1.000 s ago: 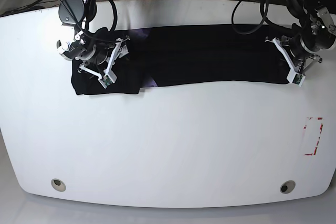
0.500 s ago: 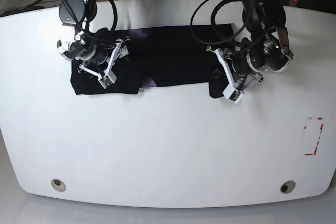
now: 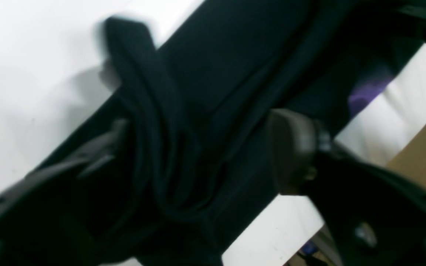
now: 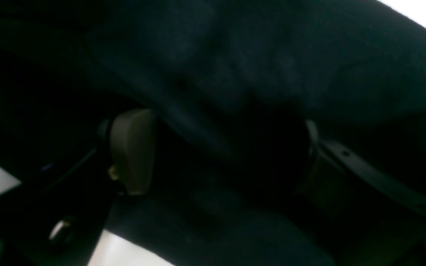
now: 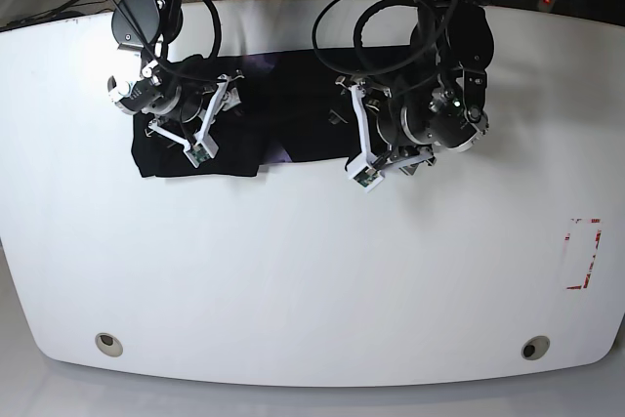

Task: Fold the T-shirt properly
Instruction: 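Release the left gripper and move it toward the shirt's middle, then grasp the shirt's end with the left gripper and fold it toward the right gripper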

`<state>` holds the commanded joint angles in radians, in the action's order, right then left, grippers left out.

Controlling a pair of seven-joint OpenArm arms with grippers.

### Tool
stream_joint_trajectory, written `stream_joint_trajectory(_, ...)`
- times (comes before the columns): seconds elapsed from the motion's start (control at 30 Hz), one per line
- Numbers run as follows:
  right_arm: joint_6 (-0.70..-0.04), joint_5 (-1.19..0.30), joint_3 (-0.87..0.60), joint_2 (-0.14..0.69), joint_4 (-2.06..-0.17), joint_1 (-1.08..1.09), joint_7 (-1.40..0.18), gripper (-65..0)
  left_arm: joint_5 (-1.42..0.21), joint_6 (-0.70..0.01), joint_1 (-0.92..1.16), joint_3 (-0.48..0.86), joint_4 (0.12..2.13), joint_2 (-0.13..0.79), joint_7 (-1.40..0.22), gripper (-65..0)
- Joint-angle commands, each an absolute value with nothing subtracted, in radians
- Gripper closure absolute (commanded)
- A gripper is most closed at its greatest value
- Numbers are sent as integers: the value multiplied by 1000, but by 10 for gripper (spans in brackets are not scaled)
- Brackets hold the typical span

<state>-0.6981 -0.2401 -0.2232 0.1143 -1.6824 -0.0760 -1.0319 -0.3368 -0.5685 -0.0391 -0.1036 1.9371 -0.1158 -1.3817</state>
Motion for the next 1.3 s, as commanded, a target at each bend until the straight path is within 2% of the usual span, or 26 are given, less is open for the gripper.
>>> stream_joint_trajectory(0.1, -698, -240, -223, 114, -1682, -76, -1032, -472, -337, -568, -42, -91, 1979, -91, -1382, -465)
stream_joint_trajectory(0.4, -698, -240, -225, 111, -1682, -67, -1032, -472, -338, -575, -35, 99, 1977, 19, -1377, -464)
stream_joint_trajectory(0.47, -698, -240, -225, 111, -1682, -67, -1032, -472, -341, -610, -21, 134, 1977, 31, -1377, -464)
stream_joint_trajectory(0.5, -698, -240, -225, 111, -1682, -65, -1033, -472, -354, -664, -13, 171, 1977, 38, -1376, -463)
stream_joint_trajectory(0.53, -698, -240, -225, 111, -1682, -65, -1033, -472, -364, -698, -12, 202, 1977, 38, -1376, -453)
stream_joint_trajectory(0.67, -698, -240, -223, 111, -1682, -65, -1033, -472, -438, -698, -12, 361, 1974, 36, -1377, -350)
stream_joint_trajectory(0.8, -698, -240, -223, 111, -1682, -65, -1033, -472, -415, -698, -15, 423, 1936, 45, -1377, -318)
stream_joint_trajectory(0.97, -698, -240, -223, 111, -1682, -64, -1033, -472, -397, -698, -15, 386, 1828, 85, -1372, -318)
stream_joint_trajectory(1.3, -698, -240, -222, 93, -1682, -64, -1033, -472, -392, -698, -16, 255, 1682, 82, -1257, -319)
